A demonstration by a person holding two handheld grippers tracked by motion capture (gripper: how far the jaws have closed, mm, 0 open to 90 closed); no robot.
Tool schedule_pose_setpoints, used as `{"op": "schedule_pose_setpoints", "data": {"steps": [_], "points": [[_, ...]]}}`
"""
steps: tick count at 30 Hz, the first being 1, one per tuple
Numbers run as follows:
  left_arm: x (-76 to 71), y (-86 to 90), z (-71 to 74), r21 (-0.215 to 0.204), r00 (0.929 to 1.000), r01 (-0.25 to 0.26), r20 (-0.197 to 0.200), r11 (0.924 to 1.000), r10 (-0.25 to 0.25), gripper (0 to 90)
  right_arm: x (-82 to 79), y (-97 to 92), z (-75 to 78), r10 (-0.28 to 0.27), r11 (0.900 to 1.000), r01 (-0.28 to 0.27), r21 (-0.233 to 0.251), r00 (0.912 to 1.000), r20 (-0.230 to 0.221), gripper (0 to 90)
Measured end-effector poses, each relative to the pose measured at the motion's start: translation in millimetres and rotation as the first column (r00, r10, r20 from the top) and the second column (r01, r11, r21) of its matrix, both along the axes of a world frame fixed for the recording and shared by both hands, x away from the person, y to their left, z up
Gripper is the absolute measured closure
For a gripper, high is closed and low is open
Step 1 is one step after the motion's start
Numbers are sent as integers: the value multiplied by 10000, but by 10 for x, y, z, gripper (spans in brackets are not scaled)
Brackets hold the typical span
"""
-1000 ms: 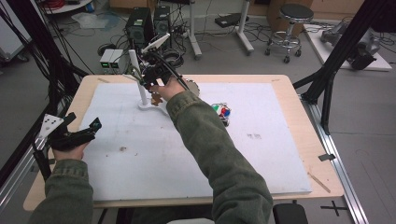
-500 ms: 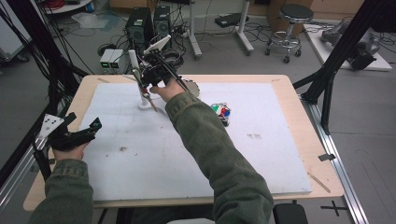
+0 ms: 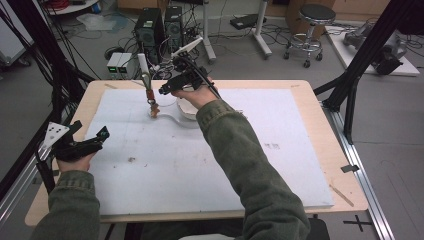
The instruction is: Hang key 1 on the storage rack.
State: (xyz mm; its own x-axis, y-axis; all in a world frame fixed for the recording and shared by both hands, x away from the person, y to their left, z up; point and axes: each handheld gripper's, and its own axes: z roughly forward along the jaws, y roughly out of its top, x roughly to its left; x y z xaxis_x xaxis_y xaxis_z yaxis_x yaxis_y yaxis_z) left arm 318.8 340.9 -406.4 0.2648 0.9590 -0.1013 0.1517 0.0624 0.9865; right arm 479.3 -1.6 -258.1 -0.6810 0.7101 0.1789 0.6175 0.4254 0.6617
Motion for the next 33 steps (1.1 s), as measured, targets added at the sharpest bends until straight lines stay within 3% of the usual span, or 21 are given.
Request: {"op": "schedule_pose_setpoints", "data": {"steps": [10, 30, 33], "points": [[1, -5, -2, 2, 10000, 6, -22, 10000, -6, 17, -49, -381, -9, -375, 9986, 366, 393, 9991, 210, 6], [-3, -5, -1, 40, 10000, -6, -87, 10000, 7, 17, -166, -870, -26, -804, 9933, 722, 902, 9926, 913, 6], [-4, -7, 0, 45, 10000, -11, -81, 10000, 11, 17, -180, -955, -71, -911, 9921, 833, 941, 9924, 827, 6]]}}
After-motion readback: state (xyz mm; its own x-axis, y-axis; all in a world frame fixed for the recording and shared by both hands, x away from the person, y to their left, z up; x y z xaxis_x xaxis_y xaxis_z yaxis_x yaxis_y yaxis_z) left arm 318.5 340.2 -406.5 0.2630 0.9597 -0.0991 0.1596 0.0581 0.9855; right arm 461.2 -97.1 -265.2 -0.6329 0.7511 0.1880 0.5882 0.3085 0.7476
